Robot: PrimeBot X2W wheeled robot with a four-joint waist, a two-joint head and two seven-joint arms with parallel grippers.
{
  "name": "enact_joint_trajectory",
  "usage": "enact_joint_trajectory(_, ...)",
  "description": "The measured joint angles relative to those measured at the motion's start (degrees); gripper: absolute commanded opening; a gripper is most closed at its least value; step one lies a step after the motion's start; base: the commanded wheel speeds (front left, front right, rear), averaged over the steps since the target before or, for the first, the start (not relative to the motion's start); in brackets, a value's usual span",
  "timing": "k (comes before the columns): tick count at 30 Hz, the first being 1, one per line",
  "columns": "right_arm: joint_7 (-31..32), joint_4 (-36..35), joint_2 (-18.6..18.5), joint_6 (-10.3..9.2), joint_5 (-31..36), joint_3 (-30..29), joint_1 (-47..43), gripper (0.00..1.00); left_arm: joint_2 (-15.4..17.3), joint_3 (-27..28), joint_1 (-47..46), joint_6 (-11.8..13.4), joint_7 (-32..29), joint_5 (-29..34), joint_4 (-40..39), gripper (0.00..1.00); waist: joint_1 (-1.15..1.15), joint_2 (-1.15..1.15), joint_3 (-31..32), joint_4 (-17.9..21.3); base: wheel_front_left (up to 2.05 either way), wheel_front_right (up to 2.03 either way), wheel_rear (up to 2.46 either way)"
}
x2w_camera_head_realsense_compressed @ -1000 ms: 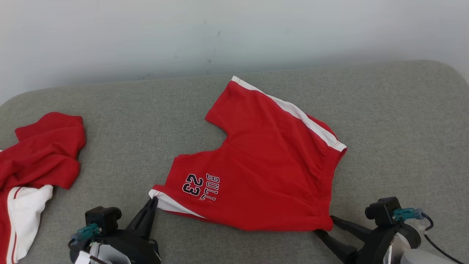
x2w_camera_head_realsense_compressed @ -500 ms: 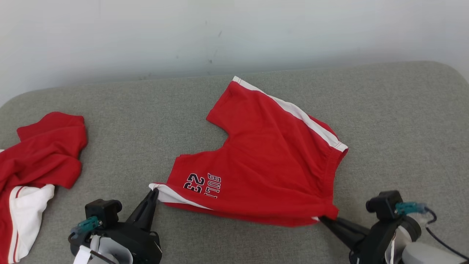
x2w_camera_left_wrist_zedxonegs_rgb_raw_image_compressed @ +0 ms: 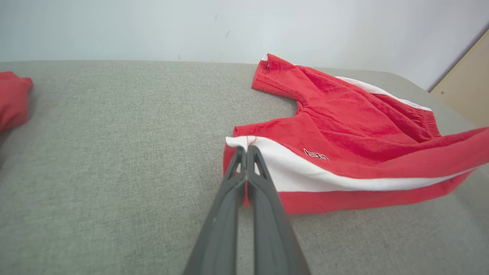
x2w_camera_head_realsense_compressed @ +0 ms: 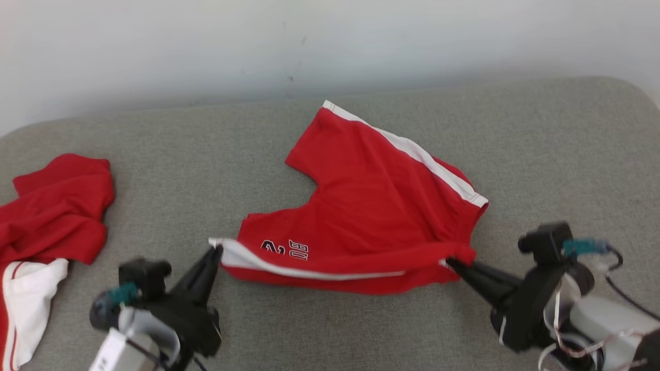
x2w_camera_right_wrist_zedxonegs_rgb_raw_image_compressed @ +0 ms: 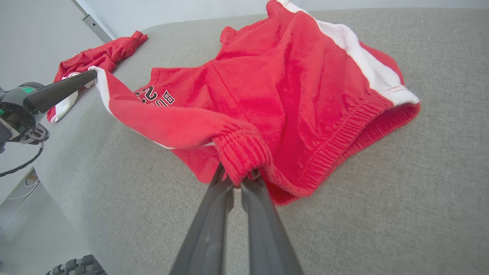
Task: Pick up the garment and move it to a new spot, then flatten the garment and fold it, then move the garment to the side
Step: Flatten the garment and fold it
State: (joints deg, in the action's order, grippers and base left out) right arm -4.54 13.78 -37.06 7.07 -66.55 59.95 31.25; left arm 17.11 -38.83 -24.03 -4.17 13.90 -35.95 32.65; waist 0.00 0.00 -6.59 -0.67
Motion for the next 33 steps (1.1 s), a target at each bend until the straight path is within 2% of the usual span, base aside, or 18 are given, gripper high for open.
enact_joint_trajectory(3,2.4,1.1,1.1,0.00,-1.1,-0.8,4.0,0.00,1.3,0.0,-4.4,-1.5,-2.1,0.0,-0.3,0.00,0.00,0.00,-1.3,0.5,0.00,0.00,0.00)
enact_joint_trajectory(8,9.9,6.4,4.4,0.00,-4.2,-2.6,15.4,0.00,3.1,3.8,-17.2,-2.7,-7.4,-3.9,1.2,0.00,0.00,0.00,-4.5,1.4,0.00,0.00,0.00)
enact_joint_trajectory(12,16.0,14.6,8.5,-0.20,-4.4,-5.6,30.5,0.00,4.9,5.1,-32.8,-3.0,-13.1,-4.5,4.9,0.00,0.01,0.01,-7.5,2.0,0.00,0.00,0.00)
enact_joint_trajectory(13,16.4,17.2,9.5,-1.26,-2.9,-6.7,35.7,0.00,5.1,6.1,-37.3,-3.0,-13.8,-4.5,5.8,0.00,0.01,0.01,-8.3,2.2,0.00,0.00,0.00)
enact_joint_trajectory(16,13.0,21.6,12.5,-4.74,2.8,-13.4,51.1,0.00,5.5,8.3,-50.1,-3.0,-13.9,-3.8,5.6,0.00,0.01,0.01,-10.7,2.5,0.00,0.00,0.00)
enact_joint_trajectory(18,8.6,21.1,14.0,-6.13,3.0,-16.3,58.5,0.00,5.1,10.6,-55.7,-3.0,-11.8,-4.0,3.3,0.00,0.01,0.00,-12.3,2.5,0.00,0.00,0.00)
enact_joint_trajectory(19,6.3,19.4,13.9,-5.49,4.5,-16.4,62.0,0.00,4.5,12.0,-58.4,-3.0,-9.8,-4.4,1.2,0.00,0.00,0.00,-14.0,2.4,0.00,0.00,0.00)
enact_joint_trajectory(20,5.4,19.0,14.3,-4.92,4.4,-16.5,62.1,0.00,4.8,12.0,-58.6,-3.0,-9.7,-4.4,0.4,0.00,0.00,0.00,-14.8,2.3,0.00,0.00,0.00)
enact_joint_trajectory(23,4.8,20.4,15.2,-1.32,3.9,-14.0,59.0,0.00,4.9,11.9,-55.6,-3.0,-8.1,-6.1,1.5,0.00,0.02,0.00,-17.2,1.9,0.00,0.00,0.00)
enact_joint_trajectory(25,5.1,20.5,15.6,-0.34,2.9,-11.3,52.9,0.00,4.8,10.8,-49.9,-3.0,-7.0,-8.7,2.3,0.00,0.02,0.01,-18.4,1.5,0.00,0.00,0.00)
enact_joint_trajectory(29,7.7,20.5,14.8,0.31,-1.2,-7.1,38.7,0.00,5.1,7.0,-36.5,-3.0,-6.0,-10.2,3.8,0.00,0.03,0.02,-19.4,0.8,0.00,0.00,0.00)
enact_joint_trajectory(30,8.9,19.5,13.5,0.33,-2.8,-5.9,34.5,0.00,5.6,5.4,-31.8,-3.0,-5.6,-11.7,4.0,0.00,0.01,0.01,-19.3,0.9,0.00,0.00,0.00)
enact_joint_trajectory(33,9.1,16.5,11.6,0.33,-6.0,-5.5,31.0,0.00,6.0,2.6,-27.1,-3.0,-4.8,-12.1,3.5,0.00,0.00,0.01,-18.6,1.5,0.00,0.00,0.00)
